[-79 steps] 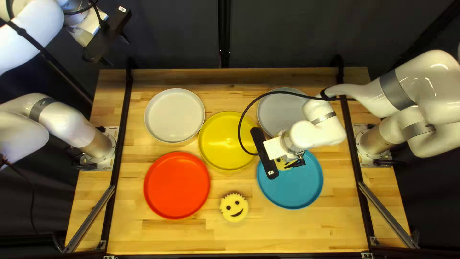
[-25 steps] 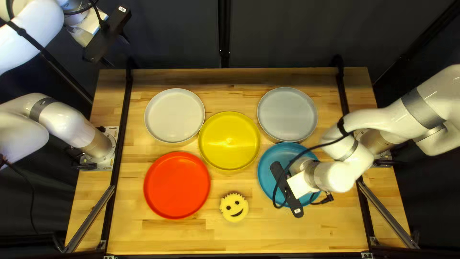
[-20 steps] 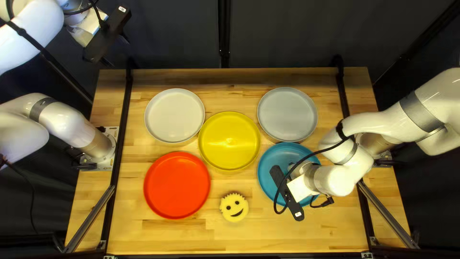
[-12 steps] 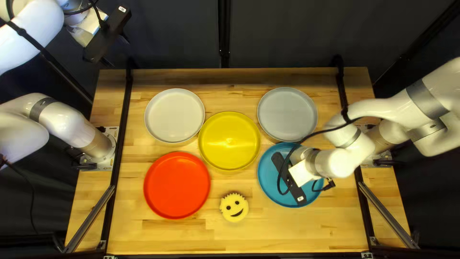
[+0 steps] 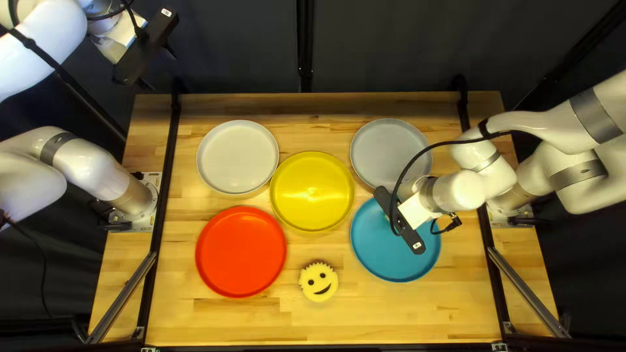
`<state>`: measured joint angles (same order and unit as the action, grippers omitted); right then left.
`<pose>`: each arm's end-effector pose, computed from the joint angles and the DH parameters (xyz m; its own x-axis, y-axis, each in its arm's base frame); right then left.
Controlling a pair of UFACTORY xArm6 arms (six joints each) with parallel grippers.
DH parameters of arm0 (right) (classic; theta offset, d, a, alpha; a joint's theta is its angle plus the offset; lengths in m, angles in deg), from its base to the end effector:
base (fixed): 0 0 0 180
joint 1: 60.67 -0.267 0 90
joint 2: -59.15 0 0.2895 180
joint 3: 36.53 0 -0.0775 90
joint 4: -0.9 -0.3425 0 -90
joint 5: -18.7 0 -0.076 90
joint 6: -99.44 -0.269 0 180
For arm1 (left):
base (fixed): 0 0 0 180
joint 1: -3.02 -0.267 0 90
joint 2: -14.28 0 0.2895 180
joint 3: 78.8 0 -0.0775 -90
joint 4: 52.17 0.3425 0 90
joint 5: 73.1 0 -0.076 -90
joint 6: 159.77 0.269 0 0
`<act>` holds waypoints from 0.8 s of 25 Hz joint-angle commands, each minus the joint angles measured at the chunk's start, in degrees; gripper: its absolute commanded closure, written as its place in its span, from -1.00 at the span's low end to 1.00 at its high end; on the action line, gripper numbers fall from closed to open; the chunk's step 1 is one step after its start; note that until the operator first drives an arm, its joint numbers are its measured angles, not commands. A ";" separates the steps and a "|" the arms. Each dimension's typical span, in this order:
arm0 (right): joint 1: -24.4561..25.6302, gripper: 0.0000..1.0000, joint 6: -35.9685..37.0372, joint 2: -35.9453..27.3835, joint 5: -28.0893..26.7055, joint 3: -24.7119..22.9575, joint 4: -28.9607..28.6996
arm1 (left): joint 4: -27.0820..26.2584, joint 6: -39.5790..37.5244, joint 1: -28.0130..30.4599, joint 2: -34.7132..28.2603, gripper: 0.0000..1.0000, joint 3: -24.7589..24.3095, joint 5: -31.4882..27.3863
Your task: Pick up sponge and scrub the plate
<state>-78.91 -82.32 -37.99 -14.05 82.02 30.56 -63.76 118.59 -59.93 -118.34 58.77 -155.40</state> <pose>0.3215 0.0634 0.0628 0.7530 0.6580 -0.0041 0.6309 -0.7201 0.2890 0.1634 0.2067 0.3079 0.8009 -0.5714 0.1792 -0.5488 -0.8201 -0.1623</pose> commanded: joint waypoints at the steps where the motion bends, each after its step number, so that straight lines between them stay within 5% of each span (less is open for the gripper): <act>1: -2.15 1.00 -1.70 1.64 0.66 0.46 0.75 | 0.00 0.00 0.00 0.00 -1.00 0.00 0.00; 12: -13.65 1.00 -7.91 5.63 -3.33 4.89 -2.73 | 0.00 0.00 0.00 0.00 -1.00 0.00 0.00; 20: -10.22 1.00 -1.16 4.99 -2.50 3.31 -4.20 | 0.00 0.00 0.00 0.00 -1.00 0.00 0.00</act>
<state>-91.17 -86.18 -32.16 -17.26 86.42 26.73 -63.76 118.59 -59.93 -118.34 58.77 -155.40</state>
